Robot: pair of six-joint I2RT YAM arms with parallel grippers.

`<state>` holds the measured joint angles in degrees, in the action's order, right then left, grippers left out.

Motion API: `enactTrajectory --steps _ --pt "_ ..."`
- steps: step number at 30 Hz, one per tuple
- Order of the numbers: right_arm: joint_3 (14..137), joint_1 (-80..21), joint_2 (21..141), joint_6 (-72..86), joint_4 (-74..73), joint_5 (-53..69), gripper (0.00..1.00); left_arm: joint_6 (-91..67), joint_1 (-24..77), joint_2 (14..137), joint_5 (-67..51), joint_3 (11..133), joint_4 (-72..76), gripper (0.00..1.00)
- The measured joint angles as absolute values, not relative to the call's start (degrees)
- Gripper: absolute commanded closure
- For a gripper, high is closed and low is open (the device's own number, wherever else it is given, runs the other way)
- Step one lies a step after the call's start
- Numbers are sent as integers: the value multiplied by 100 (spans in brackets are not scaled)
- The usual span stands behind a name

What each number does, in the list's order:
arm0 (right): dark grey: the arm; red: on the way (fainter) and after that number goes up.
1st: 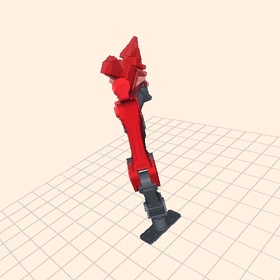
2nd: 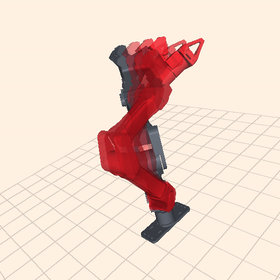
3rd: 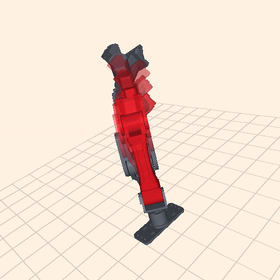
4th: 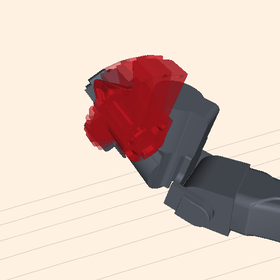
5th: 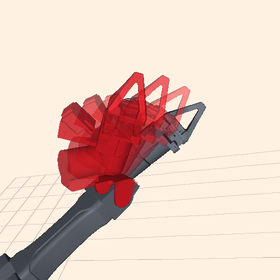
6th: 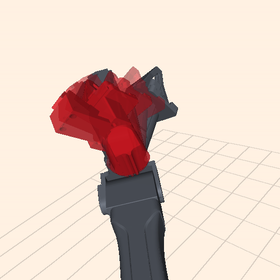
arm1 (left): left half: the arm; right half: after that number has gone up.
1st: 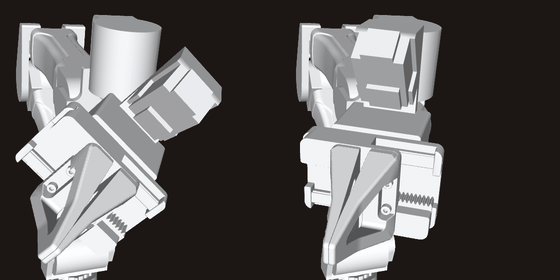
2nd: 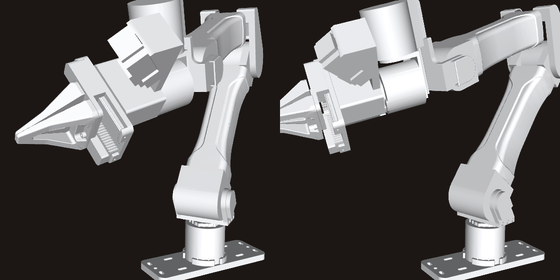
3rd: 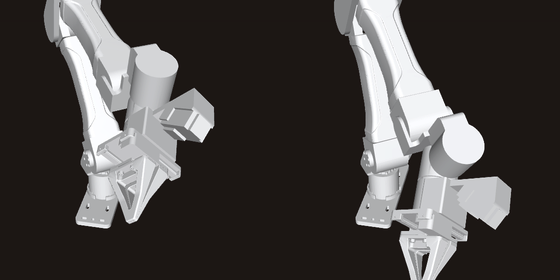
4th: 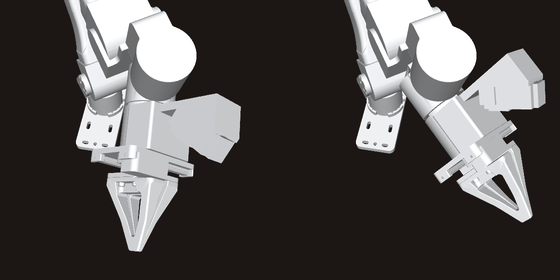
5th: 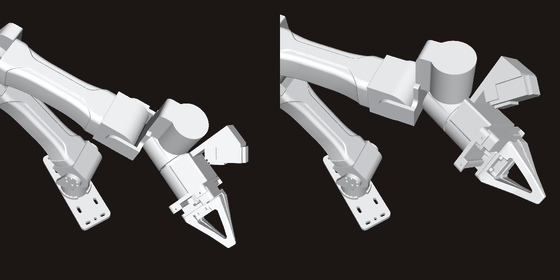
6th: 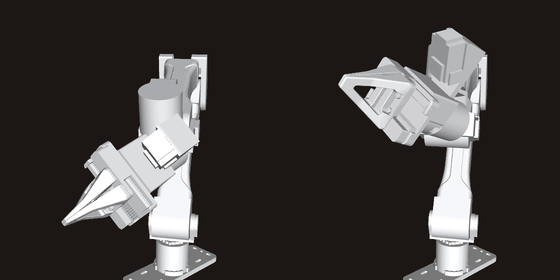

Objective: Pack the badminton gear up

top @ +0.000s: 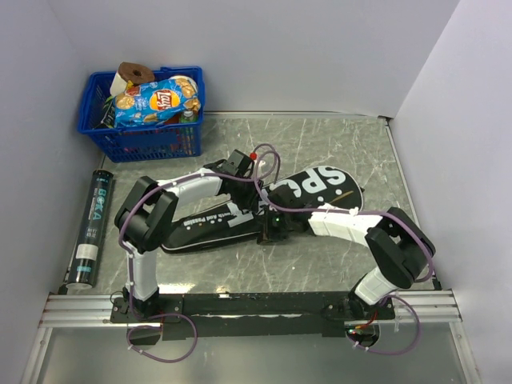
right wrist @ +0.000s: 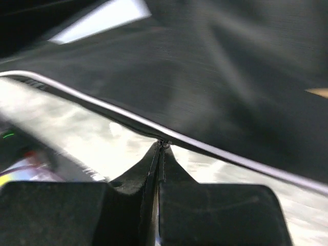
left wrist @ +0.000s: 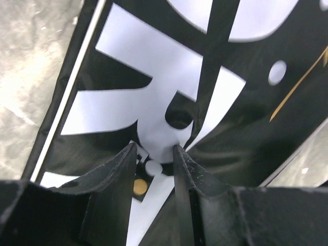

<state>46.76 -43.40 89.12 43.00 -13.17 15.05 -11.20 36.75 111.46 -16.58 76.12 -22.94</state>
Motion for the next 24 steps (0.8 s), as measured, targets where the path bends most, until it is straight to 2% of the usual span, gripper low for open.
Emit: enactTrajectory --steps 7,15,19,24 --pt "4001 -4530 8910 5111 86 2178 100 -1706 3758 11146 -1977 7612 -1929 61" --pt "3389 -4464 8545 5374 469 2222 100 -2058 3830 10927 -2104 7634 -1820 47" --pt "2919 -3975 8062 5321 333 2307 100 -1970 3835 10394 -1446 7909 -2394 43" --pt "2609 -2877 7417 4875 -215 2340 100 -1929 3826 9537 -502 7964 -2991 40"
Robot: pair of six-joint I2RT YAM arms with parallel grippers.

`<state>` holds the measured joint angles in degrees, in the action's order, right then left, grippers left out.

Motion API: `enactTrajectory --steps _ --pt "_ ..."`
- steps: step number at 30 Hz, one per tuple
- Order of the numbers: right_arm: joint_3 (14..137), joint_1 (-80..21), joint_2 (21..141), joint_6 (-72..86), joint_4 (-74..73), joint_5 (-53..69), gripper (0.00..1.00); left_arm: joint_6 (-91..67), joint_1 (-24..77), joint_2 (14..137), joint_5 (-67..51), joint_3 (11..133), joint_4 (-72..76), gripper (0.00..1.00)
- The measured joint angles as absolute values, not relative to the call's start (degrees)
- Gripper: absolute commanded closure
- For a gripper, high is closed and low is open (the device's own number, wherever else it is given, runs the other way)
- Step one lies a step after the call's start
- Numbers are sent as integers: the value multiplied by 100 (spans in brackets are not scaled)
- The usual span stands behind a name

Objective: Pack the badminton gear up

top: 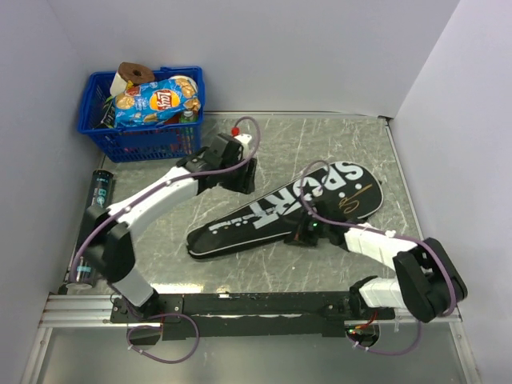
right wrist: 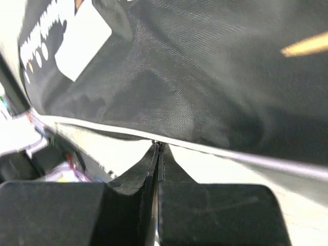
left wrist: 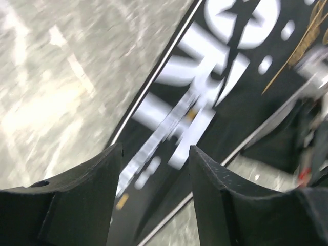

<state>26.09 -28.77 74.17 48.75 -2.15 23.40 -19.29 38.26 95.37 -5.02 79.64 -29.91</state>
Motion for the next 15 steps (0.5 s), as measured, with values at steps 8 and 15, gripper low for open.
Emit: enactTrajectory --steps 8,15 --pt "2751 -1350 7113 3741 -1125 2355 100 -2080 3850 8407 -351 6705 -3367 34" --pt "2936 -1085 7113 3151 -1546 2320 100 -2244 4097 8429 -248 5953 -3551 33"
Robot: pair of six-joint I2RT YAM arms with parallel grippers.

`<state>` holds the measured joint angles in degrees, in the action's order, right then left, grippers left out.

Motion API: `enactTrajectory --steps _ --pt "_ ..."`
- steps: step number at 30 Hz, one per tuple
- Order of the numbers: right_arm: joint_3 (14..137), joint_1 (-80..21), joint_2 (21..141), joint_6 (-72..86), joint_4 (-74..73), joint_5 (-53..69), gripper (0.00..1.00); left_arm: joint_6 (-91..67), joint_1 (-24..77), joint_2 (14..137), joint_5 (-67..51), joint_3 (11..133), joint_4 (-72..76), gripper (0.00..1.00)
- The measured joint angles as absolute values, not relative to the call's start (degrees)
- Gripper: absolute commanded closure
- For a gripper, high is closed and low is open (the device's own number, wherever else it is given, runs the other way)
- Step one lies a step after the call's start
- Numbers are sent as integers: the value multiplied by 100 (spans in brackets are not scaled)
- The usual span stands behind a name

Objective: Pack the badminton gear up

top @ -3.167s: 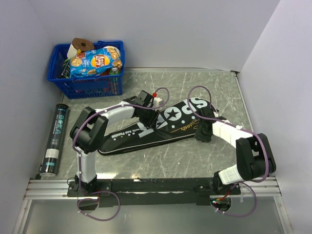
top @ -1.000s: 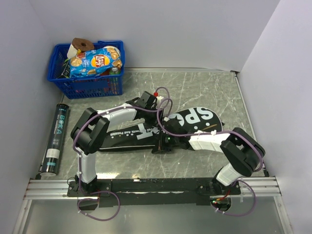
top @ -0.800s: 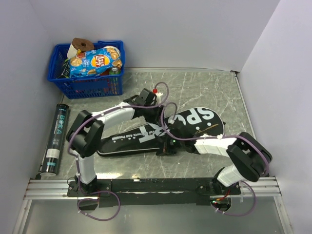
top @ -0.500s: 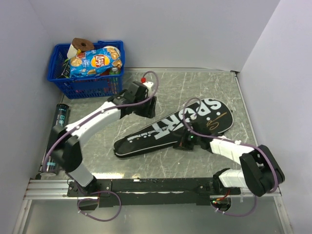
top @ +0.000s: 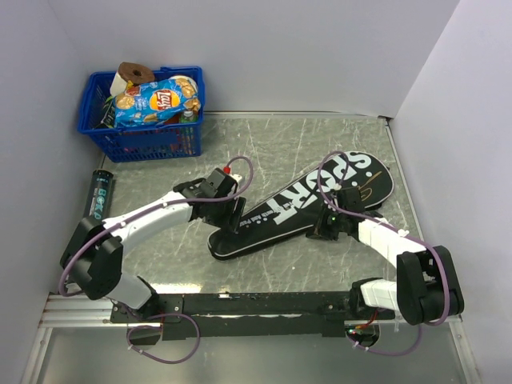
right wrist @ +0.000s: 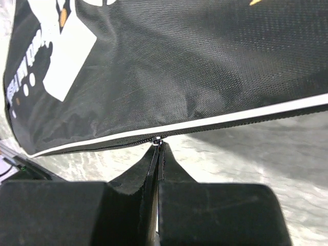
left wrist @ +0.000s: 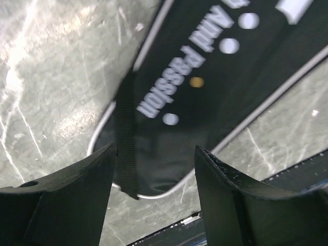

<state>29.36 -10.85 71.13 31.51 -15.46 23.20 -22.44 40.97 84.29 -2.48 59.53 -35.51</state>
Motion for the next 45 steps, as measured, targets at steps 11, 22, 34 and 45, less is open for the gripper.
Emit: enactTrajectory --steps 11,22,34,45 --pt "2934 -913 7109 2871 -1721 2276 100 -2578 4106 8982 -158 5389 -3017 34" --pt "2899 -1444 7109 2982 -1634 2154 100 -2670 4104 8982 -572 5096 -2196 46" --pt "3610 -4372 7839 4136 -1463 1527 100 -2928 4272 8984 -849 4797 -1435 48" --pt "4086 -6069 8879 5417 -486 1188 100 -3181 4346 8853 -972 4521 -978 50"
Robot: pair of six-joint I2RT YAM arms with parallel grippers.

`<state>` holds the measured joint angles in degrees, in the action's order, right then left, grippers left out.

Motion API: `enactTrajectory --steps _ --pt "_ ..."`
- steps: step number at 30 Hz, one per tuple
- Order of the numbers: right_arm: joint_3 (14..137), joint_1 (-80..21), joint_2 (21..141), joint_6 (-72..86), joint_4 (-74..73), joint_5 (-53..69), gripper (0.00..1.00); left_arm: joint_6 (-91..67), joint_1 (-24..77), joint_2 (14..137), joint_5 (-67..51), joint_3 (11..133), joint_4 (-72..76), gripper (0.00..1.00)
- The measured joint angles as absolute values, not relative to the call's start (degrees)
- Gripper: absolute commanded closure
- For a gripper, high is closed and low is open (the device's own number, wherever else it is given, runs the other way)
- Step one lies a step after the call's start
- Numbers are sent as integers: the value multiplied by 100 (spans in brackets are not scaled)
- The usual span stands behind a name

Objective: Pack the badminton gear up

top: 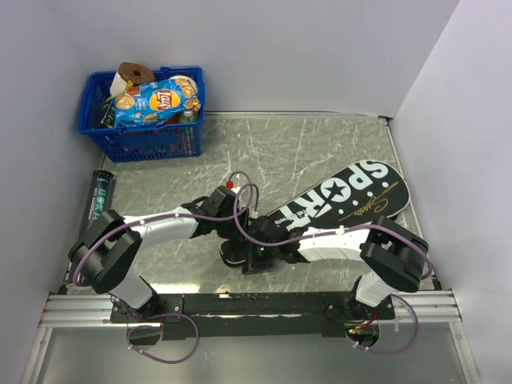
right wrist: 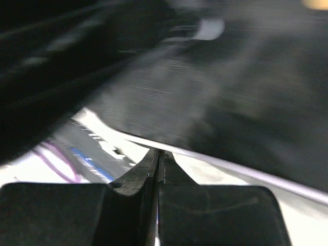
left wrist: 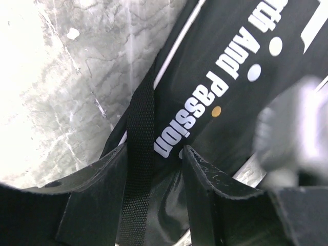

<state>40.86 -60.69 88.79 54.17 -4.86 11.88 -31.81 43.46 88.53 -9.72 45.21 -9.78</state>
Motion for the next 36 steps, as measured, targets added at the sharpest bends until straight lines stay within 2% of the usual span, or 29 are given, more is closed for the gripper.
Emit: enactTrajectory --steps 8,15,19,20,23,29,34,36 --pt "4139 -6530 9319 6250 469 1105 100 -3085 4252 8556 -987 4154 -777 49" --pt "4121 -6611 9327 6519 591 972 100 -3046 4244 8536 -985 4147 -781 49" --pt "4053 -6624 9351 6630 788 972 83 -3026 4244 8532 -982 4147 -788 50" --pt "4021 -6624 9373 6672 899 978 73 -3000 4233 8530 -982 4147 -799 50" --pt "3927 -6624 9415 6794 1076 993 56 -2934 4189 8495 -982 4147 -851 50" --pt "3795 -6801 9107 6630 1129 1083 41 -3135 4259 8394 -913 4147 -910 49" --pt "3800 -6886 8117 6110 399 738 31 -3264 4427 8114 -893 4204 -1070 46" --pt "3879 -6864 7511 5828 -95 454 18 -3267 4442 7924 -805 4303 -1234 41"
